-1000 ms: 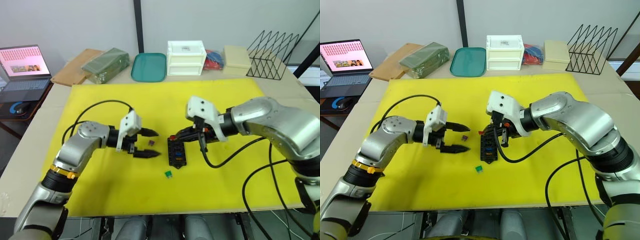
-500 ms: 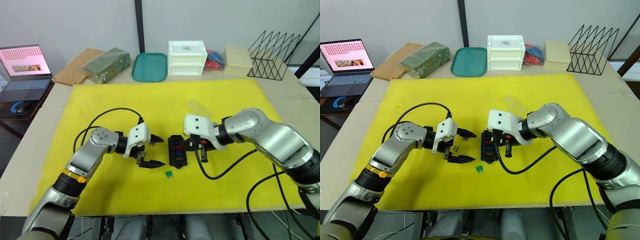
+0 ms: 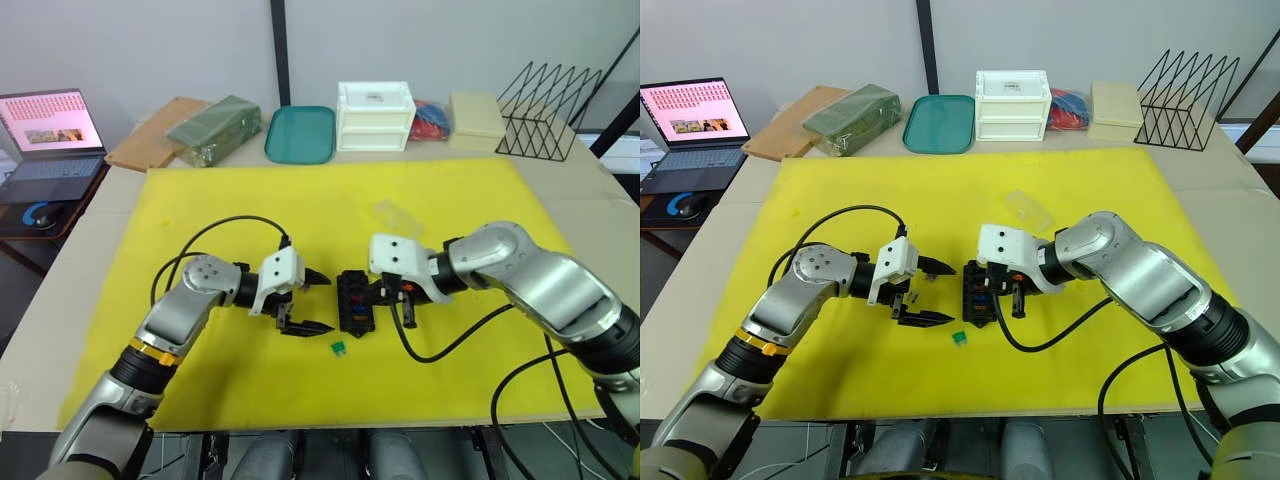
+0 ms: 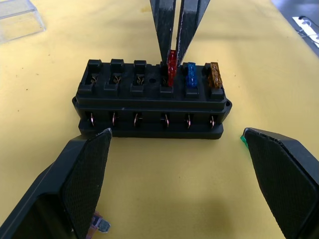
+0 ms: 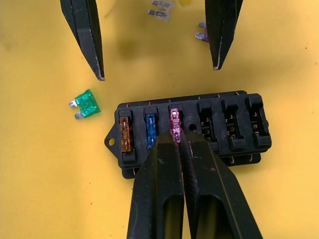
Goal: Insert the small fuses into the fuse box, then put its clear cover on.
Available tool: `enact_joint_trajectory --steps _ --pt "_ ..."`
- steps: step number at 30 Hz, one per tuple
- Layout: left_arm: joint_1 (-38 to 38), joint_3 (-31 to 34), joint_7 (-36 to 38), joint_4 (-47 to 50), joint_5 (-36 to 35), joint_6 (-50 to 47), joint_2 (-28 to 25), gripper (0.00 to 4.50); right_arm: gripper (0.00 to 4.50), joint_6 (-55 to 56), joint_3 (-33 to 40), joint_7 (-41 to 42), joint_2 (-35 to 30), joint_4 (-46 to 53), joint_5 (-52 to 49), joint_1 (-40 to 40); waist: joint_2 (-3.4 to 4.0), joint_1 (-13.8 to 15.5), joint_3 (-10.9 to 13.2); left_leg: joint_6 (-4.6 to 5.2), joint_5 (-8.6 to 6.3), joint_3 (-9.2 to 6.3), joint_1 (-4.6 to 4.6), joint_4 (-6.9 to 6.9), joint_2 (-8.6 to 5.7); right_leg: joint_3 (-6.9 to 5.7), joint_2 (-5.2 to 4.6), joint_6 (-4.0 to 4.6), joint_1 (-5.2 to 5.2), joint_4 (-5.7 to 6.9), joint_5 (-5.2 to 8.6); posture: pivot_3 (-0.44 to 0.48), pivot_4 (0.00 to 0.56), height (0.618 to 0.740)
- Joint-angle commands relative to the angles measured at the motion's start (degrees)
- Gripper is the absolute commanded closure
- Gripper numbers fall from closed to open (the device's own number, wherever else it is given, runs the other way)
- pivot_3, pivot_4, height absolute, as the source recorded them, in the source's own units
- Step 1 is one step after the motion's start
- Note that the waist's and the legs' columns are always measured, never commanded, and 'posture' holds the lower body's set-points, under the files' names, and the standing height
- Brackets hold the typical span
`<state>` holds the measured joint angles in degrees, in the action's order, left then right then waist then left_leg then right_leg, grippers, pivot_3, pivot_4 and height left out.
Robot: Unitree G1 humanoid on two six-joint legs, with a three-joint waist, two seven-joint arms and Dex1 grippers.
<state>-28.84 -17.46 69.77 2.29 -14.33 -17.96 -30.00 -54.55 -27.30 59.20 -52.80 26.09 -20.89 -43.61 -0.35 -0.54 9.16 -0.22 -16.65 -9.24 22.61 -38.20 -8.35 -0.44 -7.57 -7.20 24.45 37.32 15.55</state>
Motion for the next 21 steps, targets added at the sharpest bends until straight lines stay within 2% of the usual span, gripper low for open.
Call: enact_joint_trajectory --steps 1,21 --pt "-0.1 0.0 0.1 1.1 -0.2 1.0 0.1 0.05 4.50 0.6 1.8 0.4 0.3 0.2 0.7 -0.1 0.00 0.0 0.0 0.00 0.00 0.00 0.00 0.00 0.00 0.00 0.00 0.00 0.00 0.00 0.00 0.000 0.150 0.740" --pt "0.3 -0.5 0.3 1.8 0.0 1.4 0.2 0.05 4.50 1.5 1.7 1.1 1.6 -1.1 1.9 0.4 0.00 0.0 0.0 0.00 0.00 0.00 0.00 0.00 0.00 0.00 0.00 0.00 0.00 0.00 0.00 0.000 0.150 0.740"
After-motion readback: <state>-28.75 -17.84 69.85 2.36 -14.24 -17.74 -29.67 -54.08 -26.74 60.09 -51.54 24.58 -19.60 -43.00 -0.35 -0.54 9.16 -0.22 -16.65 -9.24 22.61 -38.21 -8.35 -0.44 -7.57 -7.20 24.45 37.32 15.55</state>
